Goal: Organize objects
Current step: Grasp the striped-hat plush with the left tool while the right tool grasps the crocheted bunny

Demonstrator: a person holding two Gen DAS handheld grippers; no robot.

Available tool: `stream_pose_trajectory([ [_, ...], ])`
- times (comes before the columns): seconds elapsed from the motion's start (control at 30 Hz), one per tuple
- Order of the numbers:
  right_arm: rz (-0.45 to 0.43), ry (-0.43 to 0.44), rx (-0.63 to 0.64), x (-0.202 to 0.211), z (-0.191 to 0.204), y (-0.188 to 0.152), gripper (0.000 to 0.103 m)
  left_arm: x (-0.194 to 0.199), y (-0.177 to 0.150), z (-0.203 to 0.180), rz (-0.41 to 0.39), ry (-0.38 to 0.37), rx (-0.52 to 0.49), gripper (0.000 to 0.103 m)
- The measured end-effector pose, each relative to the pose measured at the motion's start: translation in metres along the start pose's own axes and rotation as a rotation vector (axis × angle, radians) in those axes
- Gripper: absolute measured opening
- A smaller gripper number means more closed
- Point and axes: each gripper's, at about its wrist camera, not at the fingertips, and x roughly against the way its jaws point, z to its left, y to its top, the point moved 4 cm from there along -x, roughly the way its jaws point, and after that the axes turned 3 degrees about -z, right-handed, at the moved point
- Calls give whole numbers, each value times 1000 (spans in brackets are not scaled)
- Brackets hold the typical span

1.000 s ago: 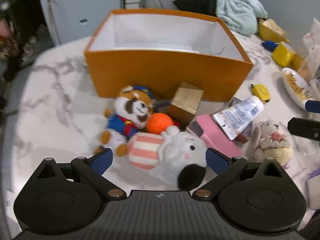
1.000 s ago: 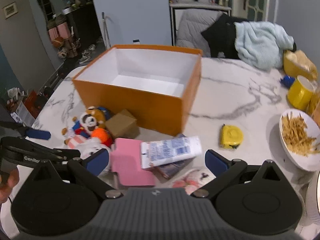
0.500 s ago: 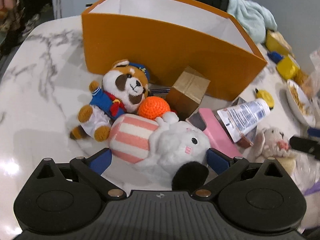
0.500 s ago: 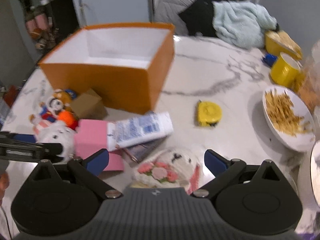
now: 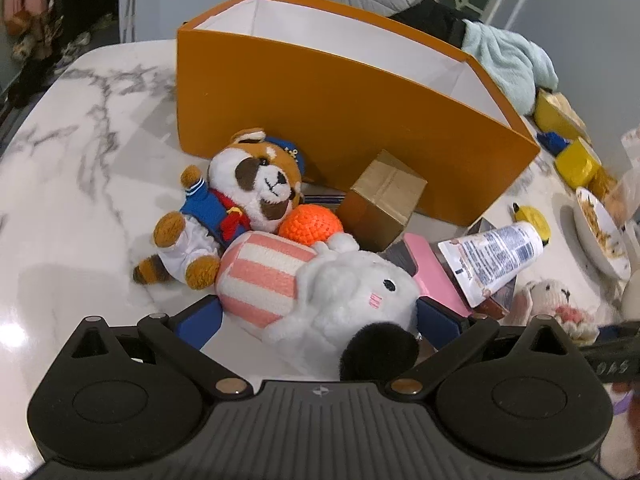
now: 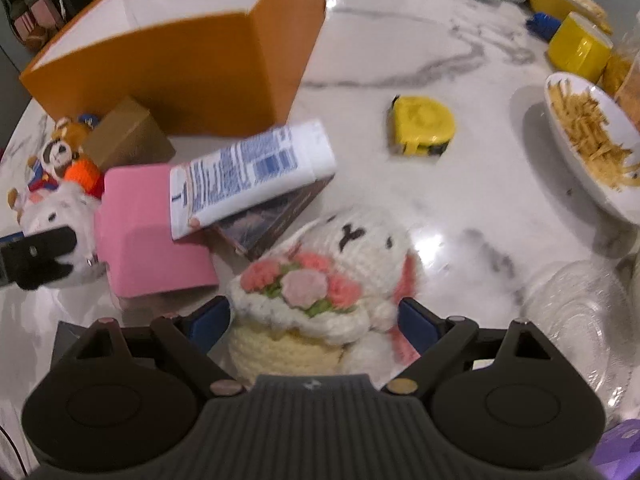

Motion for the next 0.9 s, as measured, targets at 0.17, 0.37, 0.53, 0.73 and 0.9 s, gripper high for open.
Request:
stream_pose_trajectory([
  [0.17,20,19,18,-7,4,-3,86,-2,-2,9,24,-27,115,103],
  [0.37,15,21,14,-7,5,-2,77,-14,-9,27,100,-120,347,103],
  [0.53,22,30,12,-7,7,-2,77,-18,-7,29,75,-121,377,103],
  [0.73,60,40,17,-11,11,-5,76,-23,-1,33,85,-143,417,103],
  [0.9,46,34,63,-10,16,-8,75,-20,-7,37,23,-148,462,103],
])
